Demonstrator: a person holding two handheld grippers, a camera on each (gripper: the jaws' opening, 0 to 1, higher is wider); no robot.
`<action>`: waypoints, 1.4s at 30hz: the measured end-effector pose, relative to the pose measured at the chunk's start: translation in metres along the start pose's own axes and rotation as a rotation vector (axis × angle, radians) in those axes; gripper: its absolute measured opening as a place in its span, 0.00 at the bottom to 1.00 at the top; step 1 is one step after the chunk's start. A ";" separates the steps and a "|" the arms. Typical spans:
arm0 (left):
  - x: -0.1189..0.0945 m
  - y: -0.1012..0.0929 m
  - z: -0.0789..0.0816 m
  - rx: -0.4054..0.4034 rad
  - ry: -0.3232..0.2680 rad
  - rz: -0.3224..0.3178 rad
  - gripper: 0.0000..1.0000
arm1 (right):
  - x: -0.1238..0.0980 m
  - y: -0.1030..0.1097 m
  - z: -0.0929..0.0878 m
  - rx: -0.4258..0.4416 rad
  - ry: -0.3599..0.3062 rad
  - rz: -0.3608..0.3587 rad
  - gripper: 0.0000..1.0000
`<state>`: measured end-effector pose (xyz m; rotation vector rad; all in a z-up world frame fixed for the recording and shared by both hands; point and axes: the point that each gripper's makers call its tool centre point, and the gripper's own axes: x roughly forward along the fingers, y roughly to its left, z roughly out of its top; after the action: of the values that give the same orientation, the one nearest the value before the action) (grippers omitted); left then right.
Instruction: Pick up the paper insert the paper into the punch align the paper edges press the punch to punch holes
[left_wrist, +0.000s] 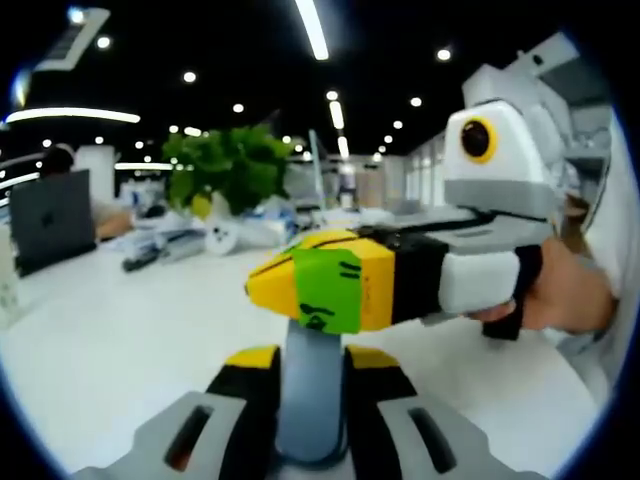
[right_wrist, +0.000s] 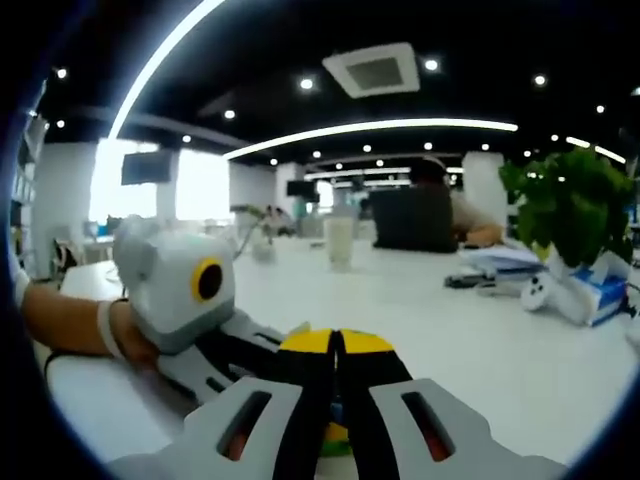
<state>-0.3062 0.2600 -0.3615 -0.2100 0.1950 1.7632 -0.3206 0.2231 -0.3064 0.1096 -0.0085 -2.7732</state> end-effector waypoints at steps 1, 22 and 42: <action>0.000 0.000 0.000 0.001 0.001 -0.001 0.26 | 0.000 0.000 0.000 -0.005 0.004 -0.006 0.04; 0.002 -0.001 -0.003 0.025 0.016 -0.002 0.26 | -0.007 -0.013 -0.035 0.165 0.113 -0.037 0.02; 0.003 -0.001 -0.003 0.021 0.013 0.000 0.26 | -0.009 -0.008 0.017 0.101 -0.044 0.030 0.04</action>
<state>-0.3055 0.2621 -0.3651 -0.2060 0.2228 1.7599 -0.3161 0.2337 -0.2893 0.0744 -0.1607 -2.7440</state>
